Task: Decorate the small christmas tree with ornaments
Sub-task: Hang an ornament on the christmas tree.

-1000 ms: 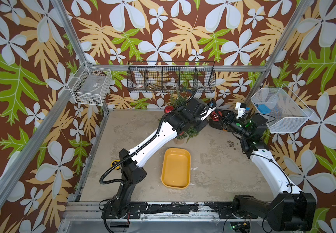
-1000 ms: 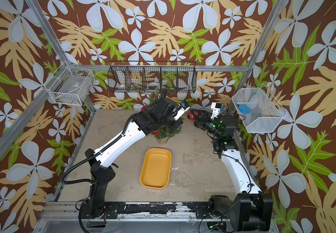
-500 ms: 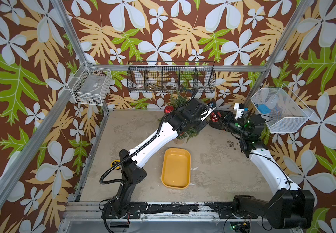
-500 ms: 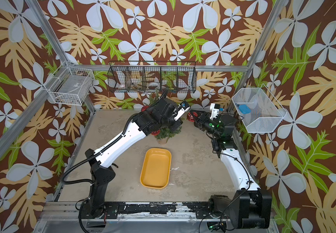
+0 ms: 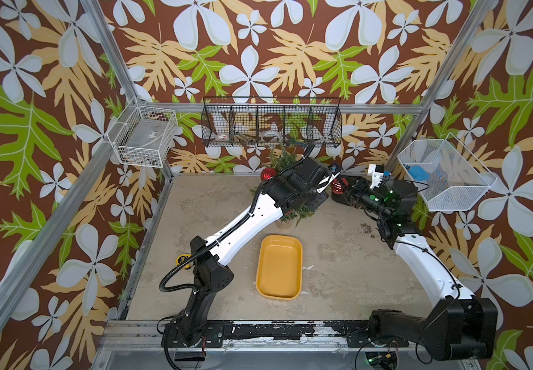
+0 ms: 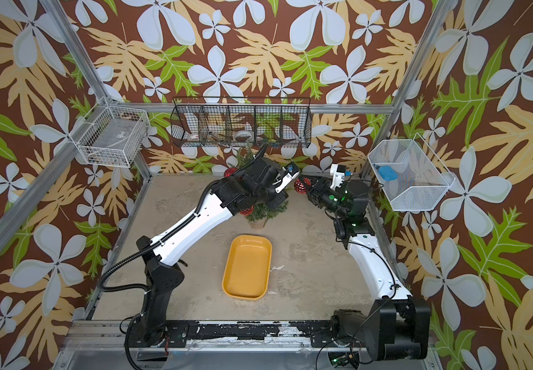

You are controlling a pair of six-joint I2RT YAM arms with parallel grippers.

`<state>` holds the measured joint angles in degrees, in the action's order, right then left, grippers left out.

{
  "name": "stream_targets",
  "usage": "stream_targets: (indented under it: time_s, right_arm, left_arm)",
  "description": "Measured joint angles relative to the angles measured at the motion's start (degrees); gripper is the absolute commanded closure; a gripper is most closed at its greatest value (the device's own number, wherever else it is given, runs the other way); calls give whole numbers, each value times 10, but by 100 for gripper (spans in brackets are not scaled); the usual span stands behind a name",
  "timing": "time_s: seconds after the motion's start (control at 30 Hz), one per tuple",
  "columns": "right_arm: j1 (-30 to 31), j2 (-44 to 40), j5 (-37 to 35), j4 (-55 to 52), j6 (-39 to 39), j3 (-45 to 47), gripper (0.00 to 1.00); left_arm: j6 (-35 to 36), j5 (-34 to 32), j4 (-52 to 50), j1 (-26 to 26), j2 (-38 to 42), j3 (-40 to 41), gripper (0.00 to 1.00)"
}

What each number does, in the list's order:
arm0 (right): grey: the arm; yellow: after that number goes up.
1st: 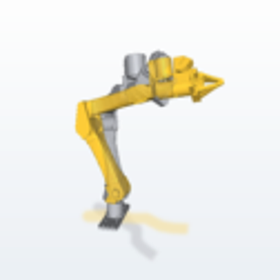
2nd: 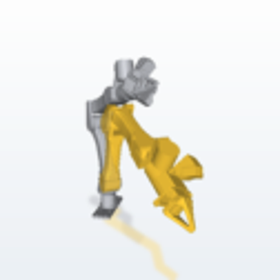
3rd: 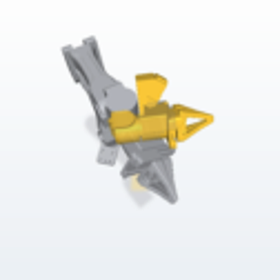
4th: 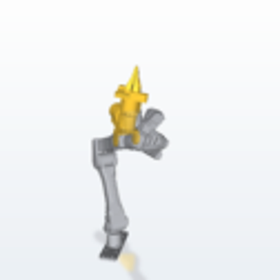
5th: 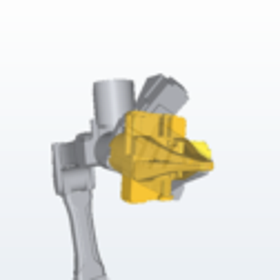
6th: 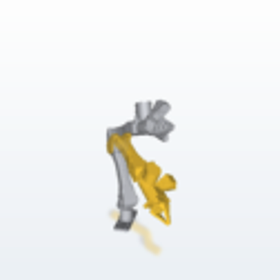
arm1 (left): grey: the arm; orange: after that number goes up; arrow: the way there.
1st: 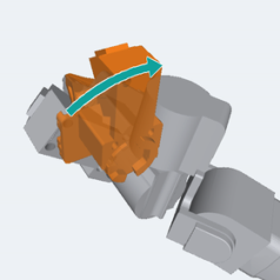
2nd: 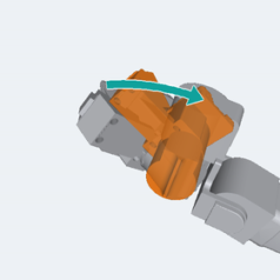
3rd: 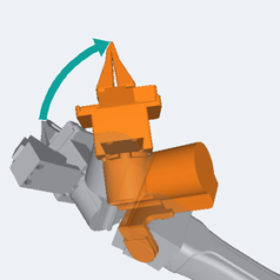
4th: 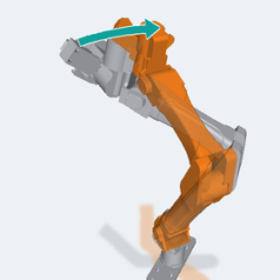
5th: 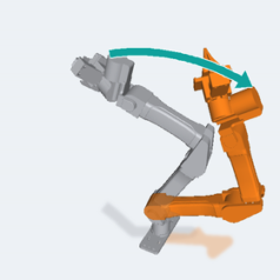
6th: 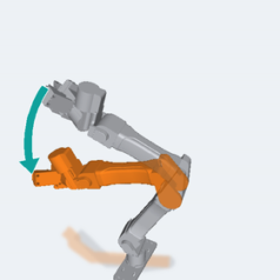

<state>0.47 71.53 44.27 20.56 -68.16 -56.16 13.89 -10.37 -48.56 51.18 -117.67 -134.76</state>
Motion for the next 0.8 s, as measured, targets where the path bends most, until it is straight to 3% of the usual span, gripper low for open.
stream_targets:
  time_s: [0.33,0.8]
  right_arm:
    - [0,-32,-12,-37,27,-39,60]
    - [0,-51,-23,-65,39,-19,60]
  left_arm:
    - [-4,16,9,0,16,-16,100]
    - [-6,31,8,16,25,5,100]
